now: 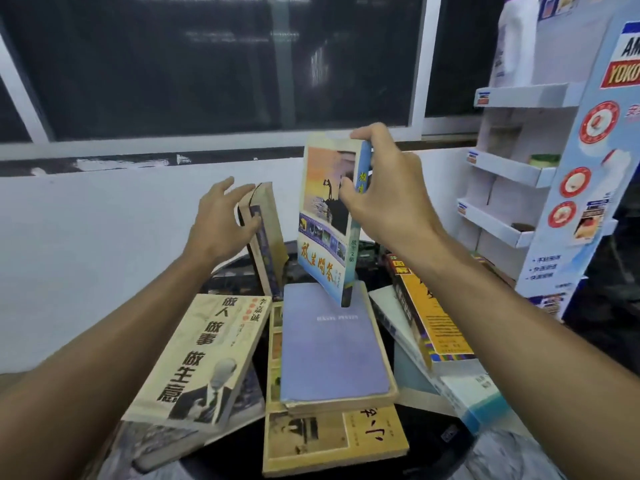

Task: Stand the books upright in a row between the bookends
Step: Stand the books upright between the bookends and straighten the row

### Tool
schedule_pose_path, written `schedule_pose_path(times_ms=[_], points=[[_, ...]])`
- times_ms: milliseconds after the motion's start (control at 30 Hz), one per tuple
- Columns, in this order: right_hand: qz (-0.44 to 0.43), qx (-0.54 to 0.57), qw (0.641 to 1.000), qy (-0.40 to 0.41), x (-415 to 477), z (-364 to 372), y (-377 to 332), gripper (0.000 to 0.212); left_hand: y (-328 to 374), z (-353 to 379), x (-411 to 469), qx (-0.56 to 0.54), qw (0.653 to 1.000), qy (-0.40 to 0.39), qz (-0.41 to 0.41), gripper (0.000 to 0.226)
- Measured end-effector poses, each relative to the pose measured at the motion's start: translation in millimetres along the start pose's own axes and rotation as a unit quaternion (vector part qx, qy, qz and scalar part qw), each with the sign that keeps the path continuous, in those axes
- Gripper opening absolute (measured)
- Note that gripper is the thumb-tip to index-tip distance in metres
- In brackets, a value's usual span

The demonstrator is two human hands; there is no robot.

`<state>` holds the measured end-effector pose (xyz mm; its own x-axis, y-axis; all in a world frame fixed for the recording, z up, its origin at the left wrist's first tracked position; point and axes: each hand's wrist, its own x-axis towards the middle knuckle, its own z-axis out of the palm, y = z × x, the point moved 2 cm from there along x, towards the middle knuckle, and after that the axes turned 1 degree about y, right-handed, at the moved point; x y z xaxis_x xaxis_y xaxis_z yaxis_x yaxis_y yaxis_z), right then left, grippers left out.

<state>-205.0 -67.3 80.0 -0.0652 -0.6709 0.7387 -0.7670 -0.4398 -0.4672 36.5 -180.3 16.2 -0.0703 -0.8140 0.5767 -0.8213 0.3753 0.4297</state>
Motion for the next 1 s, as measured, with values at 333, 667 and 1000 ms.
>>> schedule_pose_path(times_ms=[333, 667, 1000], points=[[0.015, 0.007, 0.999, -0.033, 25, 68, 5, 0.043, -22, 18, 10, -0.007, 0.997, -0.065, 0.034, 0.063], [0.002, 0.048, 0.998, -0.036, 37, 128, 9, 0.04, -19, 25, 10, -0.096, 0.994, 0.001, 0.046, 0.044], [0.018, 0.082, 0.996, -0.038, 22, 172, 35, 0.04, -26, 32, 10, -0.116, 0.991, 0.027, 0.055, 0.047]])
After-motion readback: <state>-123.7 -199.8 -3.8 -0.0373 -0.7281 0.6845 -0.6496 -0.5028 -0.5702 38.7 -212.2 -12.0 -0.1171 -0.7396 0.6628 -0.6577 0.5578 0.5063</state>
